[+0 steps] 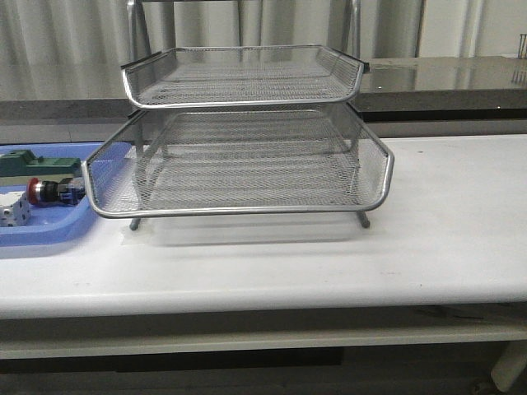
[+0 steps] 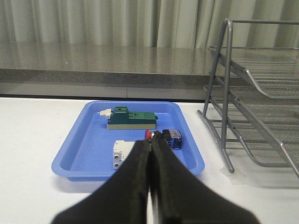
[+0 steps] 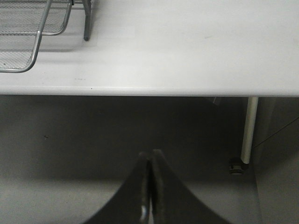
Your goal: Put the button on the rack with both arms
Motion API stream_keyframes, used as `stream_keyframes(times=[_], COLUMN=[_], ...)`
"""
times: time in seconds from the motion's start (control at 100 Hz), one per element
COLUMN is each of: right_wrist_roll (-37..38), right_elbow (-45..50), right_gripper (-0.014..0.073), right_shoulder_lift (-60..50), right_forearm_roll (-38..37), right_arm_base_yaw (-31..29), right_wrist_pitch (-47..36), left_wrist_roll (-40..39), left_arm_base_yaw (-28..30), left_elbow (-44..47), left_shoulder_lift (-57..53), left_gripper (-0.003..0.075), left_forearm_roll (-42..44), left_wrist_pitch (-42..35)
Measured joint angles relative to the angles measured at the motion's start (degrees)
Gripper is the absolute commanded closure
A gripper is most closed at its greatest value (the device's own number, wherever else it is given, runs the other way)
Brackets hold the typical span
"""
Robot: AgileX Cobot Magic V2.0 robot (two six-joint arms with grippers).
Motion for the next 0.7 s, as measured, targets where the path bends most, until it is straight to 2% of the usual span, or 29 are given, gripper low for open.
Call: stream_keyframes(times=[0.29,0.53,0.7], right_wrist_roll=[0.0,0.0,0.0], right_elbow=[0.0,0.0,0.0], right_gripper=[0.0709,0.0709,0.0709], right_shoulder_lift=[0.0,0.0,0.0], right_forearm_roll=[0.0,0.0,0.0], right_arm_base_yaw=[0.0,0.0,0.0], right_wrist_pitch=[0.0,0.0,0.1], left_wrist_roll=[0.0,0.0,0.0], left_arm_base_yaw=[0.0,0.0,0.0], left_elbow=[0.0,-0.1,-5.0], left_shoulder_lift=[0.0,0.0,1.9], left_gripper=[0.0741,0.0741,0.0741], left_forearm_roll=[0.0,-0.2,-0.4], left_wrist_pitch=[-0.1,-5.1,0.8])
